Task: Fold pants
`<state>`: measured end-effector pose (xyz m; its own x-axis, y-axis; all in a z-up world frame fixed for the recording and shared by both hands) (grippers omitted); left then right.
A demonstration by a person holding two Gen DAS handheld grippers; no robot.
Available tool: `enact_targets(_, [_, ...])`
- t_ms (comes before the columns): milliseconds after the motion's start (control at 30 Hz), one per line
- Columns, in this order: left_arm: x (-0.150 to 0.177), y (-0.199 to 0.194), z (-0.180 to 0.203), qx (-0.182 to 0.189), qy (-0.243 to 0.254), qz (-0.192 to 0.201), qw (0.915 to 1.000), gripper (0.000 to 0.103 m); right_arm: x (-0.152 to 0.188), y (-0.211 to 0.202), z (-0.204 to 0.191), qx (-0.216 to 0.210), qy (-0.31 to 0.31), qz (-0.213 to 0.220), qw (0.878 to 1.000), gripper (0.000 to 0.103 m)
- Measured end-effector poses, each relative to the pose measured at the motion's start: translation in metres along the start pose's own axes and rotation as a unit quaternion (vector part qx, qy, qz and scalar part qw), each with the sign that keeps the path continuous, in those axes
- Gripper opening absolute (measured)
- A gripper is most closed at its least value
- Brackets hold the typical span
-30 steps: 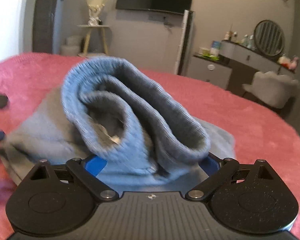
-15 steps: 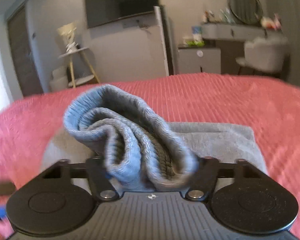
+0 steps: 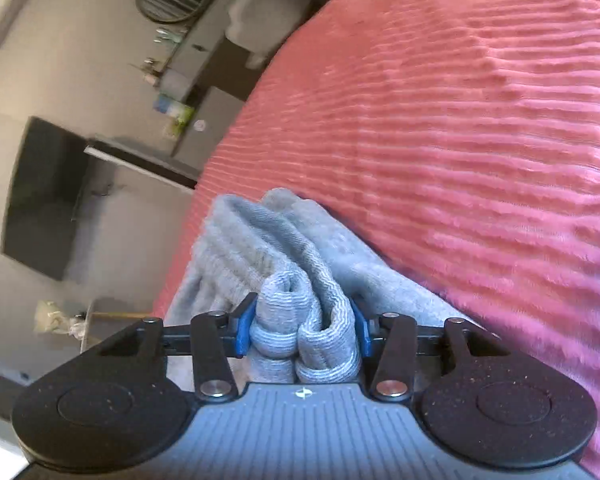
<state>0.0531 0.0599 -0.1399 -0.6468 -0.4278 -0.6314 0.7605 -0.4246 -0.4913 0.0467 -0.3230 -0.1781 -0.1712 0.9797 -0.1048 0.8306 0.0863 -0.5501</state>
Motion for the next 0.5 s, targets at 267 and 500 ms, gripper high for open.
enact_targets(267, [0.002,0.002,0.003,-0.013,0.011,-0.004,0.9999,0.093,-0.004,-0.043,-0.049,-0.011,-0.136,0.048,0.989,0.061])
enact_targets(500, [0.002,0.003,0.003,-0.021,0.013,-0.009,0.9997,0.093,0.056,-0.057,-0.084,-0.081,-0.313,-0.005,0.946,0.045])
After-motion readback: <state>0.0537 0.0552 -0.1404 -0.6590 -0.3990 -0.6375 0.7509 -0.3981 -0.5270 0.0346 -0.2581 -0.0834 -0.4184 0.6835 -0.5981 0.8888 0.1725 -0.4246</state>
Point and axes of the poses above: each gripper's, at about its wrist camera, not at the fingertips, and y roughly the way its jaws point, z to its right, x to its underside, the point moved 6 cm from there along y, roughly the way its jaws point, and after that the axes turned 14 degrees about y, right-handed, at the moved point
